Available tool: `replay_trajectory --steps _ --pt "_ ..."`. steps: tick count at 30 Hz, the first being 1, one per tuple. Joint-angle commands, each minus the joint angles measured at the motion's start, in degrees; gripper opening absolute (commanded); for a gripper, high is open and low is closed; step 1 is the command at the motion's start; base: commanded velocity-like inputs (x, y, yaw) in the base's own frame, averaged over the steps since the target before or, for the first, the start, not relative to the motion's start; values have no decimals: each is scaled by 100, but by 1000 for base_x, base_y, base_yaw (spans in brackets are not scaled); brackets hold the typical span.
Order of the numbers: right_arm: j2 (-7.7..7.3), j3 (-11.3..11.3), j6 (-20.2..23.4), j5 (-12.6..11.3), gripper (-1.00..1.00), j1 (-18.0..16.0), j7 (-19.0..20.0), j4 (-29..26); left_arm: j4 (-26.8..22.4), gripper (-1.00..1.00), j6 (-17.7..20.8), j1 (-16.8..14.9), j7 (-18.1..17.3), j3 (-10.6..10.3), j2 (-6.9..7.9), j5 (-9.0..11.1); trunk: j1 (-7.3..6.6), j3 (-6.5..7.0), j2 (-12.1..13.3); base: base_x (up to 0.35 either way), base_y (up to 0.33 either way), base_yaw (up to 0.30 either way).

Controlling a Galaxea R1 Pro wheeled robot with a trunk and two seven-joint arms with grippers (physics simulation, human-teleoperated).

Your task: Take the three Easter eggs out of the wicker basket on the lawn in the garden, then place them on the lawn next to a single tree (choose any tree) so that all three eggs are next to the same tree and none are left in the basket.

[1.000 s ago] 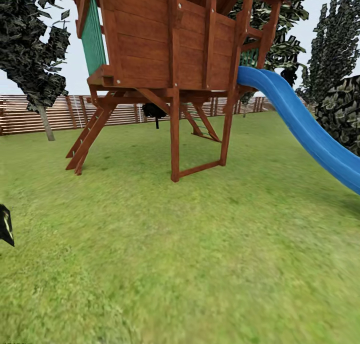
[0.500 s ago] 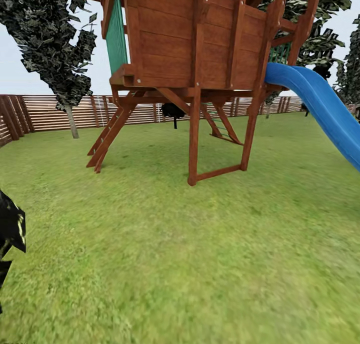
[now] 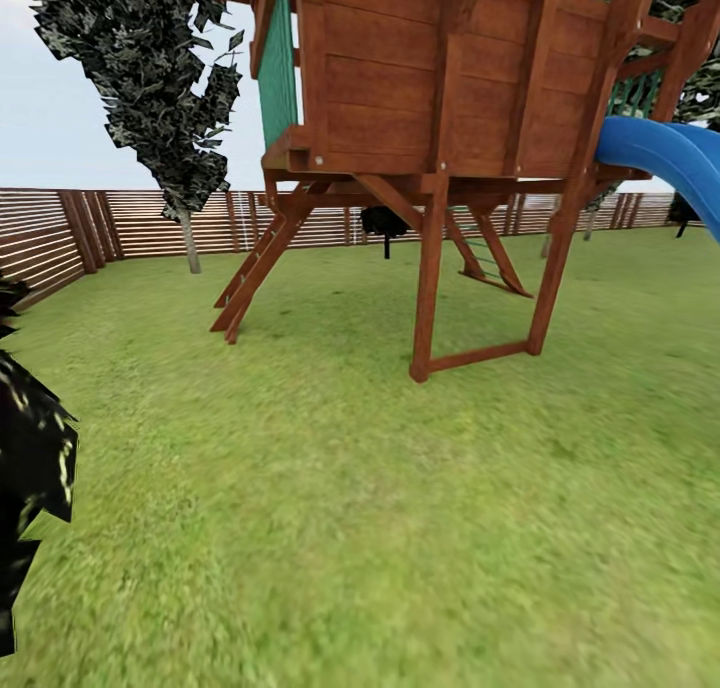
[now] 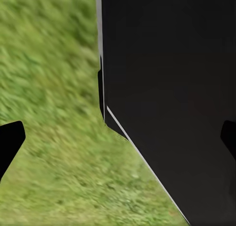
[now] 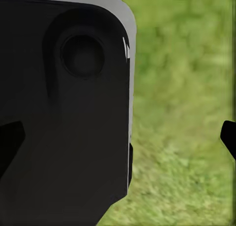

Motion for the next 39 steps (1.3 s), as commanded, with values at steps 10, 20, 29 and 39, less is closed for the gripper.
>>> replay_trajectory --steps 10,20,29,39 --pt "0 8 -9 14 100 -7 2 13 12 100 13 -1 -4 -6 1 -1 3 -4 -2 330 -120 2" --pt "6 -17 -9 -28 100 -7 -5 13 -1 100 13 -1 -4 3 1 9 3 -4 -2 330 -121 83" --pt "1 -19 -9 -35 100 -7 -7 12 -1 100 13 -1 -4 3 1 16 3 -4 -2 330 -114 267" --pt "0 -8 -1 -34 100 -7 2 10 -1 100 13 -1 -4 3 1 14 3 -4 -2 330 -101 272"
